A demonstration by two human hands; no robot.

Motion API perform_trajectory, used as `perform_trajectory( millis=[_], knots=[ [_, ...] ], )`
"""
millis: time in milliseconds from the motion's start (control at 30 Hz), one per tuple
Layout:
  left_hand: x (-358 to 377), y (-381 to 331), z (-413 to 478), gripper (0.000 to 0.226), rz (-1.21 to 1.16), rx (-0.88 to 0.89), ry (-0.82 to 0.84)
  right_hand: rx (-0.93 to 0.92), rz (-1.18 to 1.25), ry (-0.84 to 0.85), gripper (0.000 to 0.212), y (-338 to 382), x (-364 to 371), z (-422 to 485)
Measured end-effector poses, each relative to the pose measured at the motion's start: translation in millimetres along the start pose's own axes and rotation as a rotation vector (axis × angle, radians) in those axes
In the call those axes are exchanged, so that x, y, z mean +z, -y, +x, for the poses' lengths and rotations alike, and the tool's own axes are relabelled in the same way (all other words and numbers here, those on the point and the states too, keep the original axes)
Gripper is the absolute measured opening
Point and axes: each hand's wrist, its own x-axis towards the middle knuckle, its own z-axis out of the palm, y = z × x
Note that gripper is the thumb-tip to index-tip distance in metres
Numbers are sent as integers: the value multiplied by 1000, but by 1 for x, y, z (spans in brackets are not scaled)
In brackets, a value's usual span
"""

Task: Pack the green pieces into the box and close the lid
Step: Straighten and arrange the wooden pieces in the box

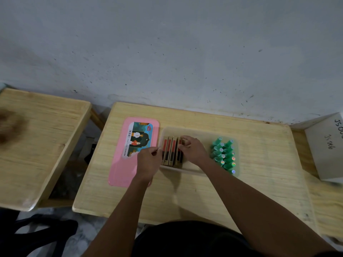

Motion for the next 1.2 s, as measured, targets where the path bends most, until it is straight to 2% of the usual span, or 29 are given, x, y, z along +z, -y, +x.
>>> perform_trajectory(
  millis=[400, 567, 733, 1000, 1133, 1200],
  knots=[
    [0, -2, -1, 23, -30, -20, 2, 64, 180, -124, 31, -1, 13, -5],
    [-1, -3, -3, 23, -42, -27, 5, 99, 105, -255, 32, -11, 4, -9],
    [-1, -4, -3, 25, -41, -22, 14, 77, 33, 26, 44, -4, 2, -10],
    [-3, -9, -5, 34, -50, -18, 2, 55, 2, 65, 46, -5, -3, -14],
    [-3, -7, -5, 30, -61, -20, 19, 20, -20, 88, 62, -2, -4, -10],
    [-3, -6, -5, 27, -55, -23, 21, 2, -61, 115, 64, 0, -2, -10]
  ],
)
